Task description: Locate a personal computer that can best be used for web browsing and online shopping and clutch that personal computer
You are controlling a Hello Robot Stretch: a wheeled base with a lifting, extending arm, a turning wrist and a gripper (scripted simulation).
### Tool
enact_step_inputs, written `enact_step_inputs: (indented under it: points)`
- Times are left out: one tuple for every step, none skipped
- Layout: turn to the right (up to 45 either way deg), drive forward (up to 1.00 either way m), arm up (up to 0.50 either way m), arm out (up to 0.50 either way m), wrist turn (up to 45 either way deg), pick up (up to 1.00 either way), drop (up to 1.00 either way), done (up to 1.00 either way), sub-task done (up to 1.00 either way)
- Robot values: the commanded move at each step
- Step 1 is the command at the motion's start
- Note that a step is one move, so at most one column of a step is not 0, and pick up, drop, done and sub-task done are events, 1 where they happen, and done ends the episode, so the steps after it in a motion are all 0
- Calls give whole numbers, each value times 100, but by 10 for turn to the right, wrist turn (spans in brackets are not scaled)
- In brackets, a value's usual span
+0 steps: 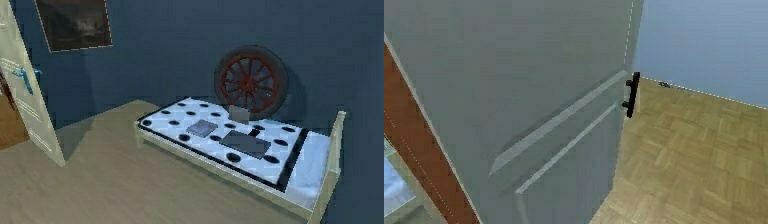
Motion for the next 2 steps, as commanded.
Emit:
enact_step_inputs:
  points:
    - [90, 0, 0, 0, 0, 0, 0, 0, 0]
    - [0, 45, 0, 0, 0, 0, 0, 0, 0]
